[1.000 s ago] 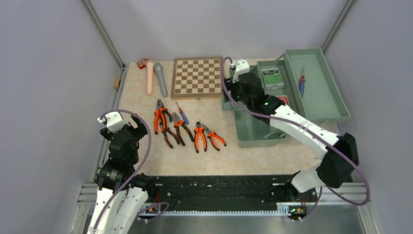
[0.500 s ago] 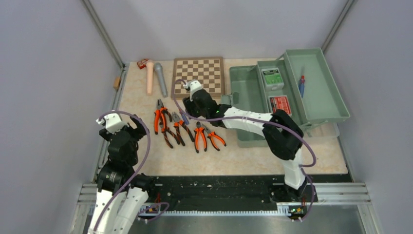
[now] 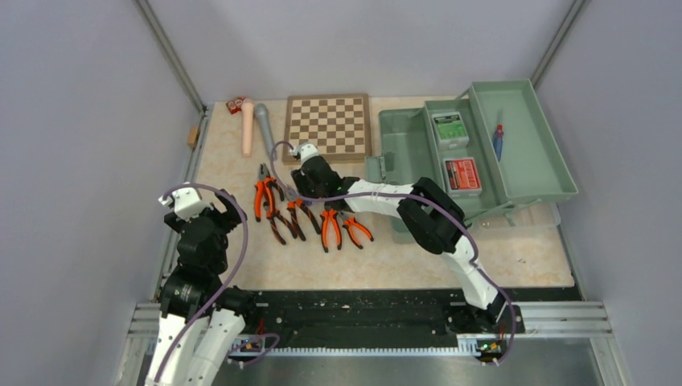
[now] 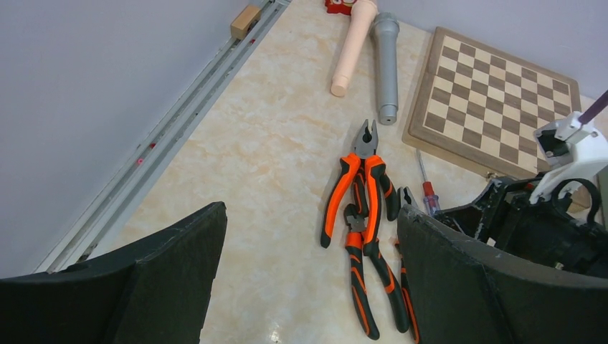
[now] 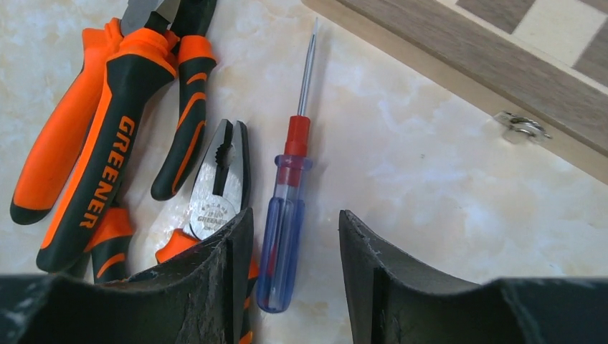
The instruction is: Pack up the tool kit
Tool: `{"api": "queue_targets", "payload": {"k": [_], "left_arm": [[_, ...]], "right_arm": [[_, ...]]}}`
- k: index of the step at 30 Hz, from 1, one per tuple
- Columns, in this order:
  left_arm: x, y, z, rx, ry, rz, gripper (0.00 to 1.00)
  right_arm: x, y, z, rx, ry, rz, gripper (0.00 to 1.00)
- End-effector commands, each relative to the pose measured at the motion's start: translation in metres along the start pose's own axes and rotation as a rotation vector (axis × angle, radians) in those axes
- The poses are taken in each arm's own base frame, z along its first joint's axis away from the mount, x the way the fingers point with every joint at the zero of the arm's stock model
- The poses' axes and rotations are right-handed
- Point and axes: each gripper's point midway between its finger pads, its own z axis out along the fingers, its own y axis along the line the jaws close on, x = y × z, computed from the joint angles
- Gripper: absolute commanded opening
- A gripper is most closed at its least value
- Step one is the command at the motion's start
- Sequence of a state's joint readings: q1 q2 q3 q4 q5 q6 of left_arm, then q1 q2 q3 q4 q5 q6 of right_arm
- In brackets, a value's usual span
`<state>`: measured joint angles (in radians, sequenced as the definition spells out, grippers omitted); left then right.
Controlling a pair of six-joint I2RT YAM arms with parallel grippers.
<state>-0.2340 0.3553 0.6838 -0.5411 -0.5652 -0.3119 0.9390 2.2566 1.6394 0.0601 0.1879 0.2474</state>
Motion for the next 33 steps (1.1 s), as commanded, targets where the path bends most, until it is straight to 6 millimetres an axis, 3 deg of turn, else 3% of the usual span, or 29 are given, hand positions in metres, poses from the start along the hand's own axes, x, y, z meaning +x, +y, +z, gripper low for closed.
{"api": "queue_targets", "payload": {"k": [1, 6, 12, 16, 26, 29, 33], "left_arm": [[-0.011, -0.003, -0.001, 0.014, -0.044, -0.028, 0.93], [-0.011, -0.002, -0.001, 0.013, -0.044, -0.027, 0.93], [-0.012, -0.002, -0.002, 0.012, -0.048, -0.03, 0.93], [-0.012, -0.001, -0.002, 0.011, -0.049, -0.029, 0.93], [-0.012, -0.001, -0.002, 0.009, -0.052, -0.032, 0.93], [-0.012, 0.0, -0.002, 0.007, -0.052, -0.032, 0.93], [-0.012, 0.0, -0.002, 0.006, -0.05, -0.031, 0.93]], "right_arm": [[0.002, 0.016, 0.015, -0.049, 0.015, -0.005, 0.47], [0.02, 0.008, 0.022, -0.008, 0.058, -0.015, 0.44], [0.023, -0.014, 0.01, 0.08, 0.073, -0.087, 0.2], [0.0, -0.025, -0.01, 0.121, 0.035, -0.142, 0.0], [-0.09, -0.018, -0.101, 0.059, -0.107, -0.221, 0.0], [-0.114, -0.029, -0.133, 0.071, -0.137, -0.258, 0.0], [-0.137, -0.06, -0.175, 0.135, -0.167, -0.267, 0.0]]}}
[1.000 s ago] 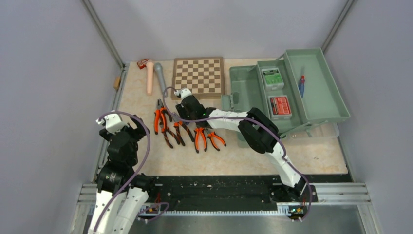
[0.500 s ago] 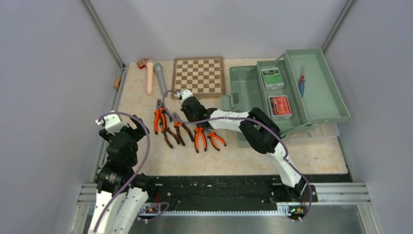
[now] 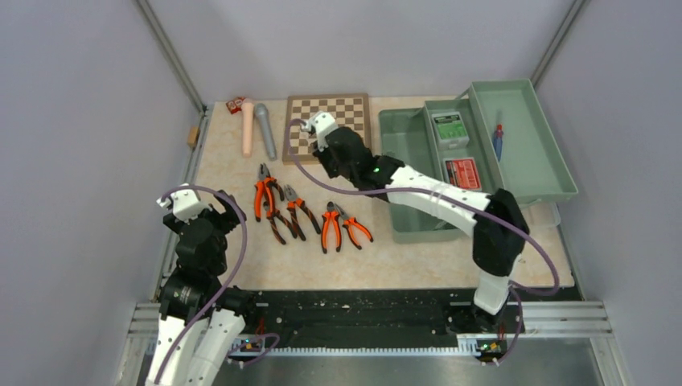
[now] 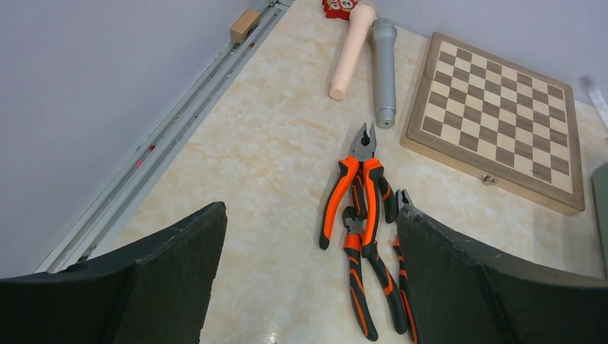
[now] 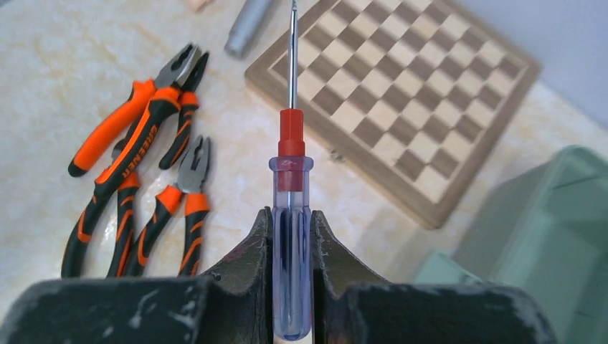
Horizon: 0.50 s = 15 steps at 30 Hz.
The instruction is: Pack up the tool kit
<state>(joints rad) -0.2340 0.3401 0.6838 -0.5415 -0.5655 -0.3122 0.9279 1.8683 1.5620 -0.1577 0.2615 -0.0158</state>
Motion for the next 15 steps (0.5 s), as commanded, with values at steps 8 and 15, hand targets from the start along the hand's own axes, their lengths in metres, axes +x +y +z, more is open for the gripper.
{"api": "queue_targets", "payload": {"k": [8, 15], "left_arm": [[-0.009, -0.003, 0.001, 0.01, -0.035, -0.022, 0.93], [-0.009, -0.002, 0.0, 0.011, -0.038, -0.024, 0.93]], "right_arm": [[-0.038, -0.159, -0.133, 0.394, -0.043, -0.038, 0.0], [-0.011, -0.249, -0.215, 0.657, -0.002, 0.072, 0.0]]}}
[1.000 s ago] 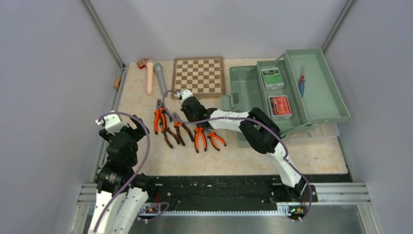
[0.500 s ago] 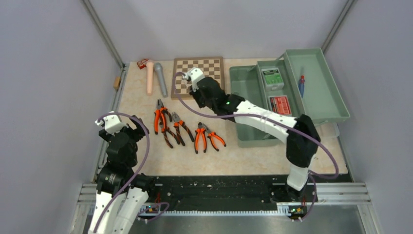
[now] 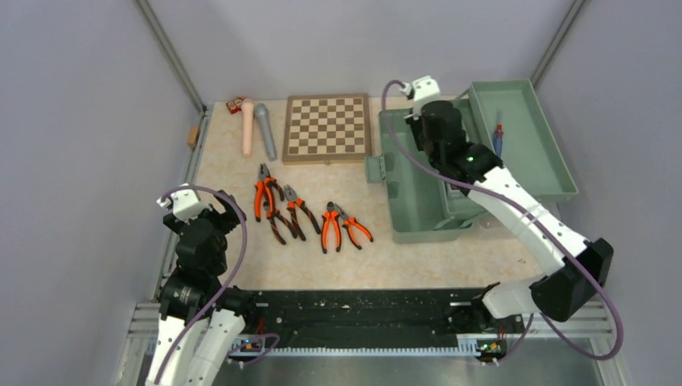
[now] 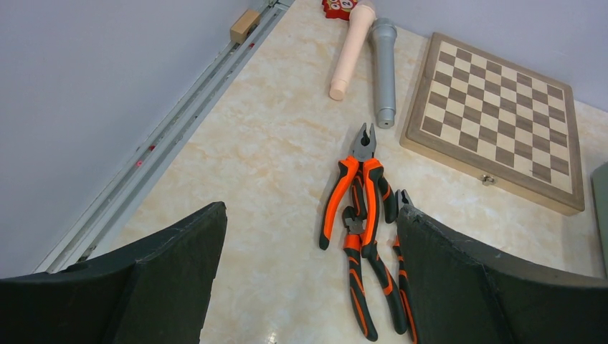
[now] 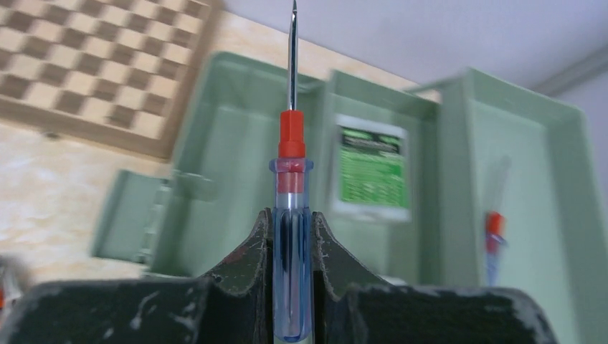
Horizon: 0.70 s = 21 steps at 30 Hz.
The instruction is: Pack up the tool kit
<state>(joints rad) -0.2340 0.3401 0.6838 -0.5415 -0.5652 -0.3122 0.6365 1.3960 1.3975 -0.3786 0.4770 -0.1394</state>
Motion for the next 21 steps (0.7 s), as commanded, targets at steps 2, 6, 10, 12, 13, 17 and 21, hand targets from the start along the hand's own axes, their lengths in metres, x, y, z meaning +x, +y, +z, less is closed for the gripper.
{"api": "queue_targets", "payload": {"k": [2, 6, 10, 12, 13, 17, 21], "left_arm": [[-0.009, -0.003, 0.0, 0.013, -0.037, -0.025, 0.93], [-0.008, -0.003, 0.0, 0.015, -0.034, -0.024, 0.93], [-0.008, -0.003, 0.0, 0.015, -0.035, -0.024, 0.93], [-0.008, -0.003, 0.0, 0.013, -0.035, -0.024, 0.93], [-0.008, -0.003, 0.0, 0.012, -0.035, -0.024, 0.93], [-0.008, -0.003, 0.001, 0.011, -0.033, -0.023, 0.93], [-0.007, -0.003, 0.001, 0.01, -0.032, -0.02, 0.93]], "right_arm": [[0.012, -0.096, -0.038, 0.249, 0.021, 0.095, 0.0], [0.032, -0.149, -0.052, 0.394, 0.053, 0.185, 0.0], [0.064, -0.184, -0.052, 0.479, 0.113, 0.296, 0.0], [0.081, -0.195, -0.05, 0.503, 0.139, 0.357, 0.0], [0.091, -0.196, -0.048, 0.504, 0.157, 0.377, 0.0], [0.116, -0.201, -0.04, 0.529, 0.202, 0.409, 0.0], [0.135, -0.207, -0.039, 0.565, 0.237, 0.419, 0.0]]}}
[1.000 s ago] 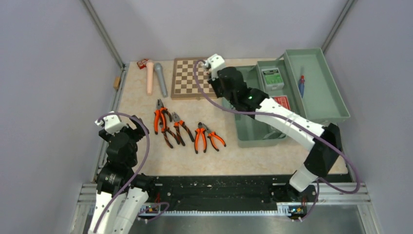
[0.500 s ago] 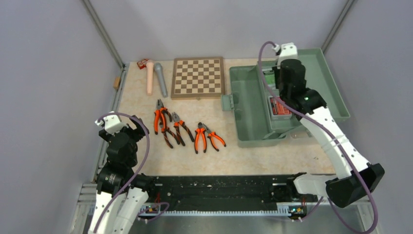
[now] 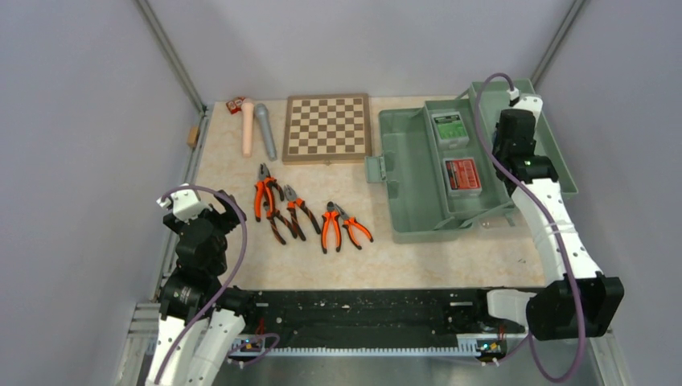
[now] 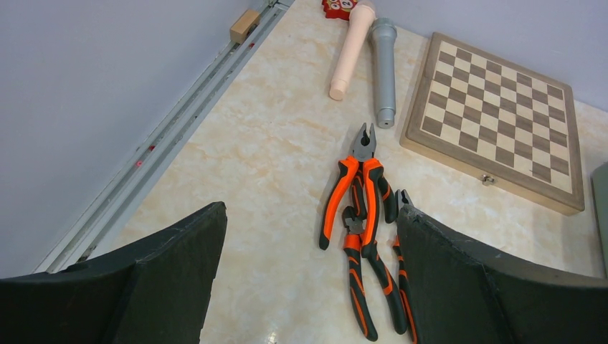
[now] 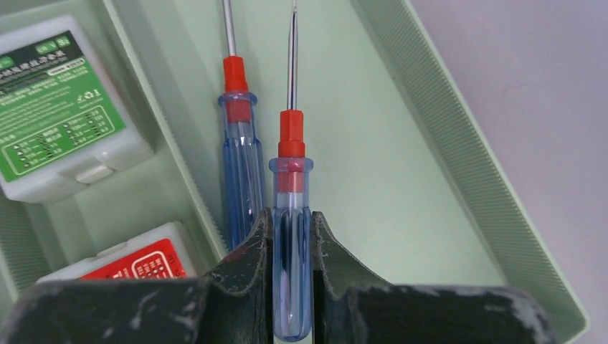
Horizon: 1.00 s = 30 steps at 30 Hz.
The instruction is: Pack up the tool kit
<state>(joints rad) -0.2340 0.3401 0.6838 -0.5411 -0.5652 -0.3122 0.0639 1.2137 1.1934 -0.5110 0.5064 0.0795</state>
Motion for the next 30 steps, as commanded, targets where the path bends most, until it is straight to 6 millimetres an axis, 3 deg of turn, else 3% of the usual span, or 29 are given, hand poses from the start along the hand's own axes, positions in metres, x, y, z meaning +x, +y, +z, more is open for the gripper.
{"api": "queue_targets", "payload": {"k": [1, 4, 12, 15, 19, 24, 27, 30], "left_arm": [[-0.007, -0.003, 0.001, 0.01, -0.031, -0.019, 0.93], [-0.007, -0.003, 0.002, 0.009, -0.029, -0.018, 0.93], [-0.007, -0.003, 0.002, 0.008, -0.029, -0.016, 0.93], [-0.007, -0.003, 0.002, 0.008, -0.03, -0.017, 0.93], [-0.007, -0.003, 0.003, 0.008, -0.028, -0.015, 0.93], [-0.006, -0.002, 0.003, 0.001, -0.024, -0.01, 0.93], [-0.006, -0.001, 0.003, -0.005, -0.026, -0.009, 0.93], [-0.006, 0.0, 0.003, -0.01, -0.028, -0.009, 0.93]], "right_arm": [[-0.001, -0.007, 0.007, 0.018, -0.017, 0.068, 0.02], [0.001, -0.008, 0.008, 0.021, -0.017, 0.071, 0.08], [-0.004, -0.01, 0.004, 0.019, -0.036, 0.075, 0.56], [-0.011, -0.01, -0.003, -0.002, -0.059, 0.084, 0.64], [-0.029, 0.003, -0.02, -0.093, -0.109, 0.099, 0.67], [-0.048, 0.037, -0.051, -0.199, -0.168, 0.026, 0.69], [-0.053, 0.072, -0.073, -0.31, -0.191, -0.021, 0.7], [-0.043, 0.119, -0.095, -0.451, -0.174, -0.058, 0.7]]}}
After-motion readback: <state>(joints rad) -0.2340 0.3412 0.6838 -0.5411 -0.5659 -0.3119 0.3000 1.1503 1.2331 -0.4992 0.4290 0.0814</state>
